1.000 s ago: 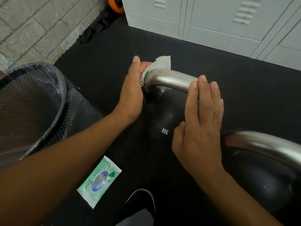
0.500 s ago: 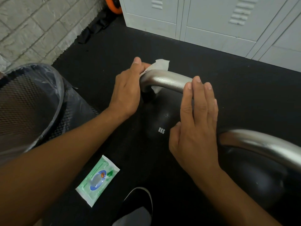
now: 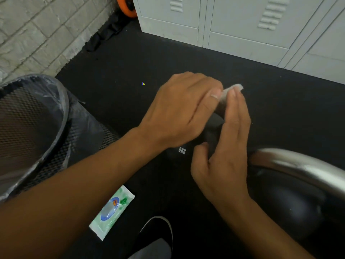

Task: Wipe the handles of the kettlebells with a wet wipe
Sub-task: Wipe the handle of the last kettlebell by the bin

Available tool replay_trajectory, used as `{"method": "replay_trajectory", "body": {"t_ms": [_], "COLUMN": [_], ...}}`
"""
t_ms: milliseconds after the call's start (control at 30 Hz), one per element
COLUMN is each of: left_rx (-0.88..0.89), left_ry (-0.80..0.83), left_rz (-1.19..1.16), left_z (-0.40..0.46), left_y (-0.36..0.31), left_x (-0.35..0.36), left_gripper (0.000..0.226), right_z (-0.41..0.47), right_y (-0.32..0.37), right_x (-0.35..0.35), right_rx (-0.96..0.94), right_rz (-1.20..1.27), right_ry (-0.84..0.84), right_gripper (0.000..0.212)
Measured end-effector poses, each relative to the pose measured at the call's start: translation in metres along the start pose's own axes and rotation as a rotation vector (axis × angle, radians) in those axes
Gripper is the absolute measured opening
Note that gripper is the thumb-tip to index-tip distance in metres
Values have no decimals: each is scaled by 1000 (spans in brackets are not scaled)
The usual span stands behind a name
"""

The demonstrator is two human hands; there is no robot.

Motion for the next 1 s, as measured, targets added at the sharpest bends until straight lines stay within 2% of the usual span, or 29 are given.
{"method": "replay_trajectory", "body": {"t_ms": [133, 267, 367, 433, 533, 733, 900, 1000], "left_rx": [52, 45, -114, -240, -253, -241, -257, -256], "left_ry": [37, 19, -133, -205, -113, -116, -124, -116], "left_rz": [-62, -136, -172, -117, -38, 13, -30, -27], "left_z": [3, -4, -7, -10, -19, -22, -24, -25], "left_y": [-2, 10, 16, 24, 30, 28, 29, 30], "left_x": [0, -9, -11, -8, 1, 5, 11, 11], "left_gripper": [40, 40, 36, 33, 29, 31, 23, 28], "right_z": [7, 26, 45, 50, 46, 41, 58, 51], "right_y": [11, 13, 16, 15, 9, -1, 13, 11], "right_x": [-5, -10, -2, 4, 7, -1, 10, 13], "right_rx": [-13, 10, 122, 122, 56, 234, 130, 91], "right_rz": [52, 49, 37, -66, -188, -230, -320, -291], "right_ry": [-96, -91, -47, -5, -3, -91, 63, 38], "right_gripper": [81, 70, 68, 63, 54, 52, 53, 53]}}
Point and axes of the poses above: each hand's wrist, its own z-axis towards the middle knuckle, its own x-axis out of the palm, y = z × x, the point moved 2 cm from there along z, towards the middle knuckle, and after that the axes turned 12 degrees about z, right-handed, at the moved point
